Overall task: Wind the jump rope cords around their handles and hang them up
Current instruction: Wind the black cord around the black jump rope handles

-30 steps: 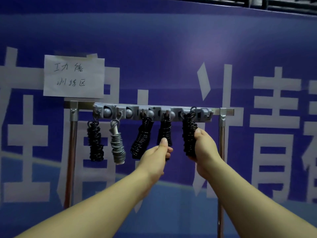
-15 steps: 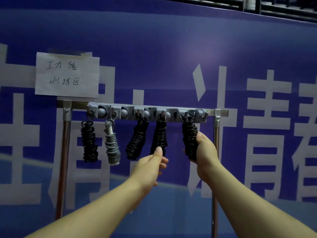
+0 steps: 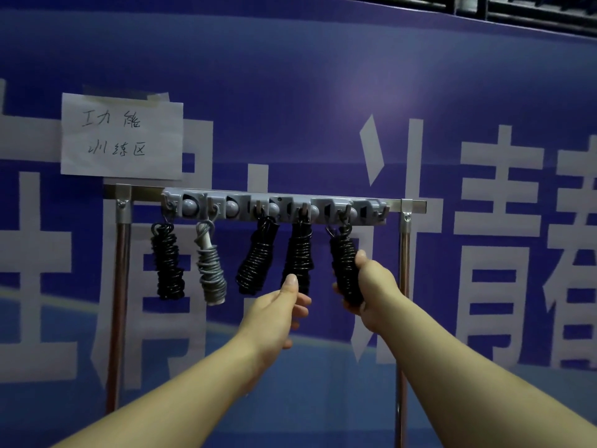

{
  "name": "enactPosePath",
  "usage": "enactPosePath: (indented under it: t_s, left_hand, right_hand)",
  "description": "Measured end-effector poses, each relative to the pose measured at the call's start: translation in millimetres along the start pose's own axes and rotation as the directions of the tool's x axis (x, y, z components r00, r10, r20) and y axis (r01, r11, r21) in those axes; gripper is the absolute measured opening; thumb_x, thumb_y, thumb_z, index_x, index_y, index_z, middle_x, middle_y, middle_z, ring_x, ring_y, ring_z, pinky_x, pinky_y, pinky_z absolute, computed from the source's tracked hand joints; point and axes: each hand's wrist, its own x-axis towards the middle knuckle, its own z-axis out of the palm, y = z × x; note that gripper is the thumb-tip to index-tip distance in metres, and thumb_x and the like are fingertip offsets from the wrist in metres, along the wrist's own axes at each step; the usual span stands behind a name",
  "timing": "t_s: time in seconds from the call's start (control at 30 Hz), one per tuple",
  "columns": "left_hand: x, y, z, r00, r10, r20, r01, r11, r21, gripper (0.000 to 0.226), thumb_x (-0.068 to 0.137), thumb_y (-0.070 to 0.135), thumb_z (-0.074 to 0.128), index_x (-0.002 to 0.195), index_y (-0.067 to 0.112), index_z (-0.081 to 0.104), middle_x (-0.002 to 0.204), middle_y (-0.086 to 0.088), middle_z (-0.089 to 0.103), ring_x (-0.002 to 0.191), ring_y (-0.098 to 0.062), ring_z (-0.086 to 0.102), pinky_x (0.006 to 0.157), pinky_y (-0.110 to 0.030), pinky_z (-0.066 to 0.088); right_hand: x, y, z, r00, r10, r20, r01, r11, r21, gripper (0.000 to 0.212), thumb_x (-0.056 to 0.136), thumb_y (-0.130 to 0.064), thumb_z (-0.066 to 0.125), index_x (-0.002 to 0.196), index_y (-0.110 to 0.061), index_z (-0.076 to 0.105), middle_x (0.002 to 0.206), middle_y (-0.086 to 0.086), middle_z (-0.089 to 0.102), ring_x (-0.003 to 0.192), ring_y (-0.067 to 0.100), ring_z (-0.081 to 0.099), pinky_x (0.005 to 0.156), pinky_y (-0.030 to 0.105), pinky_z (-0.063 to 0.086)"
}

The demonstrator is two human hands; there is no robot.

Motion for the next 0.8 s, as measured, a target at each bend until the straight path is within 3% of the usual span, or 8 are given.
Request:
enactPosePath:
  t_s: [0.17, 0.3, 0.43, 0.53, 0.63, 0.8]
  left_hand:
    - [-9, -13, -10, 0.999, -0.036, -0.003, 0.036, 0.999, 0.0, 0.052, 0.101, 0.057, 0.038, 0.101, 0.017, 0.072, 0.105, -0.002, 0.073, 0.102, -0.021, 0.066, 0.085, -0.041, 0.055]
    - [-24, -45, -27, 0.993, -0.108, -0.047, 0.106, 0.994, -0.039, 0.047, 0.099, 0.058, 0.043, 0.103, 0.02, 0.07, 0.104, -0.002, 0.072, 0.099, -0.02, 0.065, 0.078, -0.036, 0.053]
    - [-64, -129, -39, 0.95, -0.265, -0.162, 0.256, 0.964, -0.075, 0.036, 0.099, 0.053, 0.05, 0.096, 0.021, 0.068, 0.093, 0.001, 0.072, 0.086, -0.017, 0.064, 0.069, -0.032, 0.05]
    - [-117, -216, -52, 0.871, -0.395, -0.292, 0.393, 0.917, -0.067, 0.03, 0.098, 0.045, 0.057, 0.084, 0.019, 0.066, 0.085, -0.001, 0.073, 0.076, -0.019, 0.064, 0.073, -0.04, 0.056]
    - [-179, -295, -77, 0.756, -0.546, -0.361, 0.549, 0.829, -0.104, 0.028, 0.098, 0.04, 0.061, 0.086, 0.016, 0.068, 0.084, -0.005, 0.073, 0.07, -0.02, 0.062, 0.07, -0.036, 0.054]
    - [-273, -405, -104, 0.556, -0.702, -0.445, 0.739, 0.662, -0.122, 0.036, 0.094, 0.046, 0.064, 0.08, 0.014, 0.066, 0.085, -0.01, 0.074, 0.071, -0.024, 0.062, 0.078, -0.04, 0.057]
  right_hand:
    - [-3, 47, -4, 0.988, 0.152, -0.023, -0.154, 0.984, -0.086, 0.056, 0.096, -0.055, 0.054, 0.134, -0.014, 0.051, 0.123, 0.008, 0.063, 0.102, 0.028, 0.065, 0.082, 0.04, 0.06]
    - [-28, 99, 0, 0.984, 0.169, 0.05, -0.154, 0.961, -0.228, 0.049, 0.092, -0.058, 0.058, 0.116, -0.015, 0.061, 0.111, 0.0, 0.067, 0.096, 0.019, 0.065, 0.067, 0.032, 0.055]
    - [-63, 176, 13, 0.964, 0.221, 0.151, -0.159, 0.926, -0.344, 0.04, 0.091, -0.056, 0.061, 0.104, -0.019, 0.065, 0.104, -0.001, 0.069, 0.087, 0.017, 0.063, 0.069, 0.033, 0.05]
    - [-97, 262, 18, 0.937, 0.312, 0.158, -0.216, 0.873, -0.438, 0.036, 0.089, -0.052, 0.067, 0.09, -0.016, 0.067, 0.096, 0.003, 0.071, 0.077, 0.018, 0.061, 0.066, 0.03, 0.046]
    - [-137, 360, 15, 0.9, 0.42, 0.116, -0.308, 0.803, -0.51, 0.041, 0.08, -0.051, 0.076, 0.093, -0.013, 0.073, 0.079, 0.003, 0.07, 0.064, 0.016, 0.057, 0.062, 0.027, 0.043]
    - [-212, 491, -1, 0.799, 0.599, 0.059, -0.472, 0.685, -0.554, 0.037, 0.078, -0.05, 0.078, 0.085, -0.015, 0.07, 0.072, 0.0, 0.065, 0.066, 0.018, 0.058, 0.065, 0.028, 0.046]
